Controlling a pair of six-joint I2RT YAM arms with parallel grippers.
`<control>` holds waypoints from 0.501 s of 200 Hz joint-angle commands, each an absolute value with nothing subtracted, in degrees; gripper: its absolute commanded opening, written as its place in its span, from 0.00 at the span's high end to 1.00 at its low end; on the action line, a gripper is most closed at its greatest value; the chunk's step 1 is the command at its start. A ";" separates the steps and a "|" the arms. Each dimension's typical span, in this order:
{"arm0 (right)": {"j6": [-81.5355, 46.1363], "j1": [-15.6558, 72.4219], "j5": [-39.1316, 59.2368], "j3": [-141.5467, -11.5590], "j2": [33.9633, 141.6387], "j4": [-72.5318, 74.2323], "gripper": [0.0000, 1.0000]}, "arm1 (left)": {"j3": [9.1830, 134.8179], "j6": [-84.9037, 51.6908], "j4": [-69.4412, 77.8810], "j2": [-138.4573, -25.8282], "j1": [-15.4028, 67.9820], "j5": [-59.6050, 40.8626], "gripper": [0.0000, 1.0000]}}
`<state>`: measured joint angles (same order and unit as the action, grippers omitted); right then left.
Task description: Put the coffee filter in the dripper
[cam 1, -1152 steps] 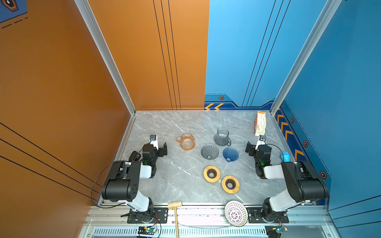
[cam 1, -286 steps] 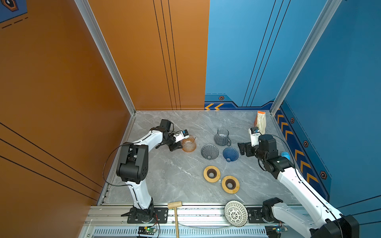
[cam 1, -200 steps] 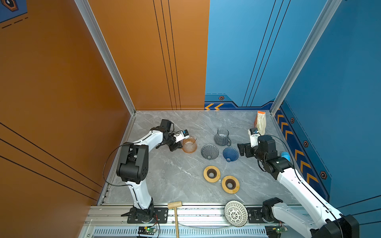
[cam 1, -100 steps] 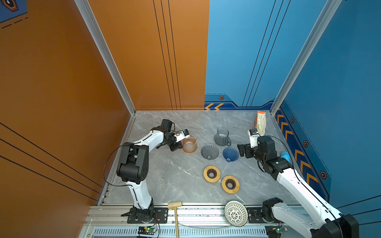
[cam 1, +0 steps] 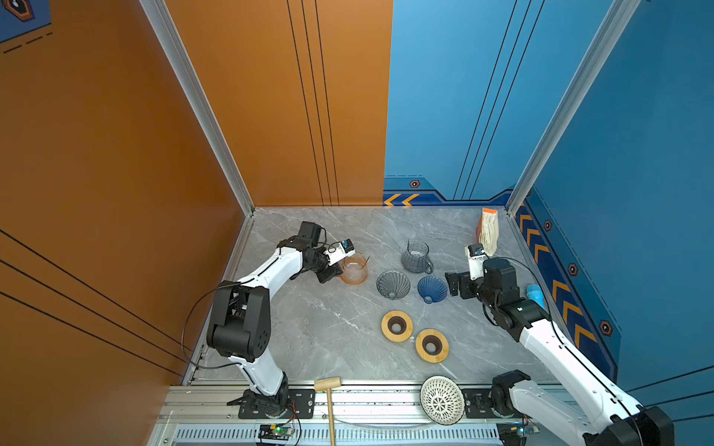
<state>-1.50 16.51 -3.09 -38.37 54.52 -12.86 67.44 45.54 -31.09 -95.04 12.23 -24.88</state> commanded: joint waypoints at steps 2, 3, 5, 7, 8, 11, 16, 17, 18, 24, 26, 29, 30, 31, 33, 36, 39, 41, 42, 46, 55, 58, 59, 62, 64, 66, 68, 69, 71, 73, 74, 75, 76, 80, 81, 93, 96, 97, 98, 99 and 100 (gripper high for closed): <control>-2.46 16.88 -3.49 -37.42 53.44 -11.78 0.00 | 64.53 43.63 -31.93 -90.80 13.50 -25.96 1.00; -2.46 16.92 -3.50 -37.43 53.39 -11.78 0.00 | 64.43 43.57 -31.92 -90.66 13.56 -25.95 1.00; -2.46 16.95 -3.45 -37.44 53.36 -11.78 0.00 | 64.18 43.41 -31.91 -90.36 13.65 -25.91 1.00; -2.46 16.89 -3.45 -37.40 53.35 -11.69 0.00 | 63.86 43.22 -31.91 -90.05 13.63 -25.88 1.00; -2.50 16.88 -3.44 -37.38 53.35 -11.69 0.00 | 63.70 43.14 -31.90 -89.89 13.63 -25.86 1.00; -2.47 16.88 -3.40 -37.36 53.35 -11.69 0.00 | 63.32 42.99 -31.95 -89.46 13.83 -25.90 1.00; -2.46 16.91 -3.36 -37.25 53.35 -11.56 0.00 | 62.57 42.70 -31.93 -88.59 14.01 -25.78 1.00; -2.46 16.89 -3.35 -37.26 53.31 -11.54 0.00 | 62.44 42.62 -31.92 -88.46 14.04 -25.77 1.00; -2.46 16.93 -3.34 -37.22 53.33 -11.53 0.00 | 62.29 42.58 -31.91 -88.35 14.05 -25.76 1.00; -2.37 16.93 -3.17 -37.18 53.28 -11.28 0.00 | 61.53 42.23 -31.93 -87.34 14.48 -25.52 1.00; -2.37 16.89 -3.10 -37.18 53.33 -11.32 0.00 | 61.17 42.09 -31.91 -87.03 14.61 -25.39 1.00; -2.31 16.89 -3.06 -37.19 53.35 -11.19 0.00 | 60.68 41.90 -31.91 -86.55 14.76 -25.16 1.00; -2.30 16.88 -2.98 -37.18 53.35 -11.18 0.00 | 60.53 41.82 -31.90 -86.34 14.85 -25.10 1.00; -2.25 16.88 -2.98 -37.18 53.35 -11.17 0.00 | 60.37 41.83 -31.90 -86.19 14.90 -24.99 1.00; -2.21 16.90 -2.94 -37.22 53.35 -11.16 0.00 | 60.05 41.70 -31.90 -85.91 15.04 -24.86 1.00; -2.20 16.95 -2.85 -37.26 53.44 -11.24 0.00 | 59.58 41.52 -31.92 -85.39 15.12 -24.62 1.00; -2.12 16.94 -2.82 -37.33 53.48 -11.24 0.00 | 59.43 41.29 -31.91 -84.90 15.27 -24.42 1.00; -2.07 16.96 -2.70 -37.35 53.47 -11.20 0.00 | 59.42 41.15 -31.90 -84.62 15.31 -24.26 1.00; -2.04 16.92 -2.71 -37.39 53.50 -11.23 0.00 | 58.58 41.10 -31.90 -84.41 15.30 -24.21 1.00; -1.96 16.89 -2.64 -37.44 53.66 -11.19 0.00 | 57.19 40.87 -31.95 -83.79 15.43 -24.05 1.00; -1.77 16.92 -2.26 -37.66 53.70 -11.24 0.00 | 55.62 40.26 -31.91 -82.35 15.55 -23.82 1.00; -1.76 16.96 -2.12 -37.74 53.78 -11.18 0.00 | 55.08 40.07 -31.90 -81.93 15.51 -23.77 1.00; -1.76 16.96 -2.11 -37.77 53.78 -11.17 0.00 | 54.96 40.03 -31.90 -81.79 15.53 -23.75 1.00; -1.71 16.95 -1.97 -37.79 53.87 -11.24 0.00 | 54.49 39.85 -31.90 -81.36 15.61 -23.73 1.00; -1.68 16.96 -1.88 -37.84 53.87 -11.25 0.00 | 54.18 39.78 -31.93 -81.07 15.64 -23.69 1.00; -1.67 16.96 -1.85 -37.91 53.92 -11.21 0.00 | 53.93 39.74 -31.91 -80.78 15.64 -23.72 1.00; -1.67 16.96 -1.80 -37.93 53.91 -11.22 0.00 | 53.63 39.71 -31.93 -80.55 15.64 -23.73 1.00; -1.67 16.96 -1.74 -37.95 53.94 -11.23 0.00 | 53.49 39.67 -31.92 -80.40 15.64 -23.73 1.00; -1.67 17.03 -1.69 -37.94 53.96 -11.20 0.00 | 53.05 39.58 -31.95 -80.04 15.71 -23.66 1.00; -1.71 17.05 -1.61 -37.96 53.96 -11.22 0.00 | 52.88 39.56 -31.92 -79.82 15.73 -23.67 1.00; -1.74 17.05 -1.60 -37.97 53.96 -11.19 0.00 | 52.72 39.55 -31.91 -79.64 15.73 -23.66 1.00; -1.75 17.05 -1.59 -38.01 54.01 -11.18 0.00 | 52.55 39.51 -31.91 -79.46 15.73 -23.65 1.00; -1.75 17.01 -1.54 -38.03 53.99 -11.12 0.00 | 52.38 39.49 -31.95 -79.32 15.73 -23.56 1.00; -1.76 16.97 -1.50 -38.08 54.08 -11.14 0.00 | 51.76 39.46 -31.95 -78.75 15.77 -23.47 1.00; -1.80 16.96 -1.50 -38.11 54.07 -11.15 0.00 | 51.63 39.46 -31.93 -78.66 15.75 -23.47 1.00; -2.00 17.06 -1.41 -38.14 54.05 -11.08 0.00 | 50.24 39.31 -31.91 -77.19 15.98 -23.17 1.00; -2.10 17.10 -1.35 -38.13 54.05 -10.99 0.00 | 49.90 39.29 -31.95 -76.79 15.93 -23.13 1.00; -2.10 17.12 -1.38 -38.14 54.05 -10.99 0.00 | 49.78 39.29 -31.93 -76.63 15.96 -23.12 1.00; -2.11 17.13 -1.39 -38.14 54.05 -10.94 0.00 | 49.67 39.29 -31.96 -76.50 16.02 -23.08 1.00; -2.15 17.13 -1.36 -38.14 54.05 -10.92 0.00 | 49.58 39.24 -31.93 -76.44 16.05 -23.05 1.00; -2.17 17.14 -1.38 -38.14 54.05 -10.91 0.00 | 49.44 39.27 -31.92 -76.28 16.07 -23.08 1.00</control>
